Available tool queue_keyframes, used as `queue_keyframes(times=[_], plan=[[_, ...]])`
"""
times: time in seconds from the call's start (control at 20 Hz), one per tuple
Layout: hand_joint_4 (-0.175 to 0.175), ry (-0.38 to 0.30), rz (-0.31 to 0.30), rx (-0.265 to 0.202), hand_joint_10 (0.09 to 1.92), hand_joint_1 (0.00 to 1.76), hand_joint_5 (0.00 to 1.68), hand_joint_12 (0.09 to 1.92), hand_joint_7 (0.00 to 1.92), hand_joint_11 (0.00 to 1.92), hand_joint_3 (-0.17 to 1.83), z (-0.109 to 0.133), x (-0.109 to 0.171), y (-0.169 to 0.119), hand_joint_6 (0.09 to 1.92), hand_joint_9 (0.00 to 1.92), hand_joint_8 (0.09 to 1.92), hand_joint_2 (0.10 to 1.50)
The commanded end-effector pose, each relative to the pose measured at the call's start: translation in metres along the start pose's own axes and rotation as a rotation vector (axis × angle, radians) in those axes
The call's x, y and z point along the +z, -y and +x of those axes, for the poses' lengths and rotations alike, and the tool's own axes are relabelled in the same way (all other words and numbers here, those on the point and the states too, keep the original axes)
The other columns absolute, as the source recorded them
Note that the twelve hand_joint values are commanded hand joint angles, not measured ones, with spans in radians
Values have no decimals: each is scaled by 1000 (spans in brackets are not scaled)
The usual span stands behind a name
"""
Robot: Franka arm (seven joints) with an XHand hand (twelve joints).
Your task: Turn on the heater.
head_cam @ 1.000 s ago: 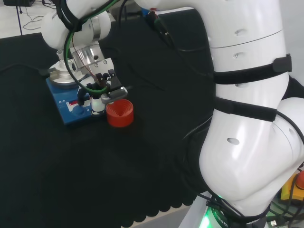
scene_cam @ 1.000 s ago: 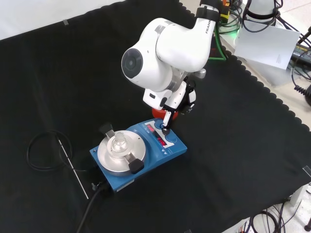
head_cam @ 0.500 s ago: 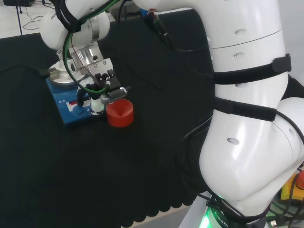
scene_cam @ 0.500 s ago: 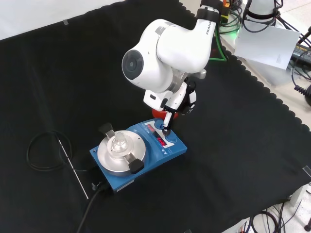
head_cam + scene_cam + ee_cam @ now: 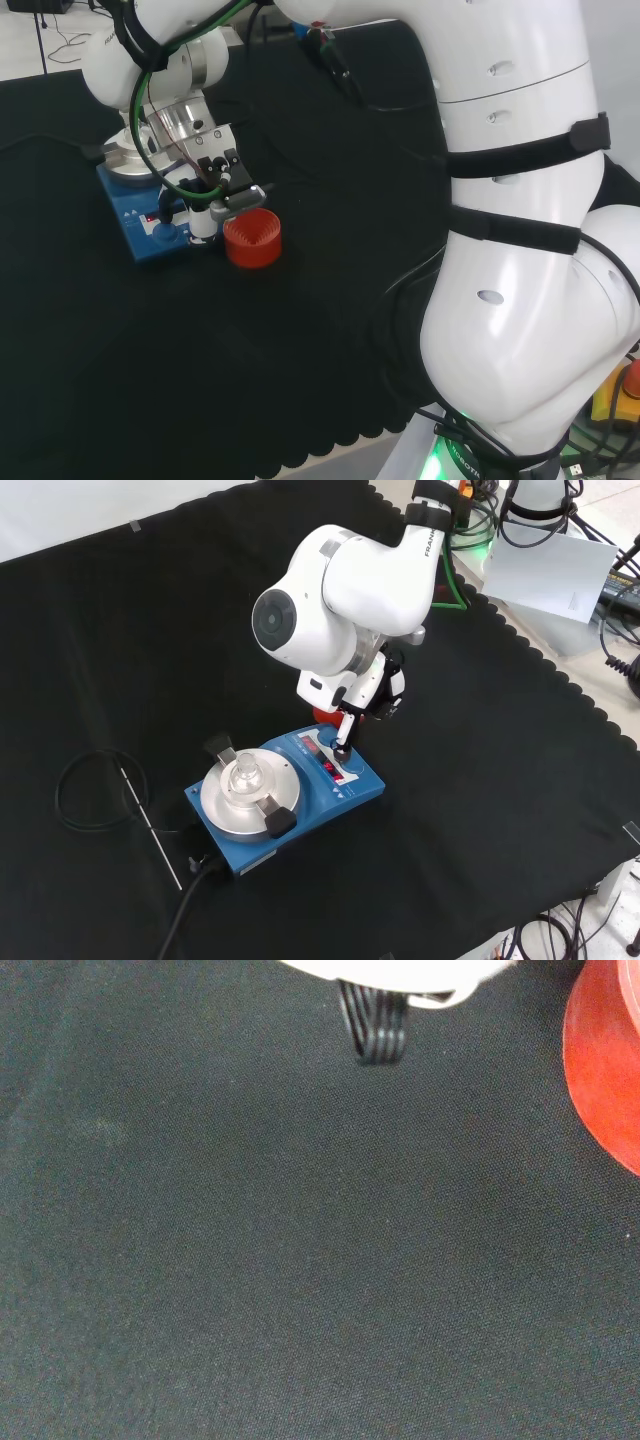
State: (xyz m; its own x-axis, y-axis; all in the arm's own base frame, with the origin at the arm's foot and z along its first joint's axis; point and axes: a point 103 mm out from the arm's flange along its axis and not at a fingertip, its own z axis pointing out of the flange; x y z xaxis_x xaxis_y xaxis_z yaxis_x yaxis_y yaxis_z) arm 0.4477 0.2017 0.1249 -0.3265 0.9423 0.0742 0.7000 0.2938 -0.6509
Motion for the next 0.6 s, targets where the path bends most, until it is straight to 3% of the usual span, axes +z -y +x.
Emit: queue_keyframes(times=[0.05,0.3,0.6], plan=[[-32,4,3,-2,1735,1405,323,1345,1635,1431,1010,1,1,0,377,1692,1595,688],[-33,0,-5,-1,1734,1404,333,1344,1634,1433,1010,2,1,2,383,1692,1594,688],[-34,-37,-54,-9,1732,1405,342,1343,1633,1434,1009,-8,-19,18,392,1692,1592,688]])
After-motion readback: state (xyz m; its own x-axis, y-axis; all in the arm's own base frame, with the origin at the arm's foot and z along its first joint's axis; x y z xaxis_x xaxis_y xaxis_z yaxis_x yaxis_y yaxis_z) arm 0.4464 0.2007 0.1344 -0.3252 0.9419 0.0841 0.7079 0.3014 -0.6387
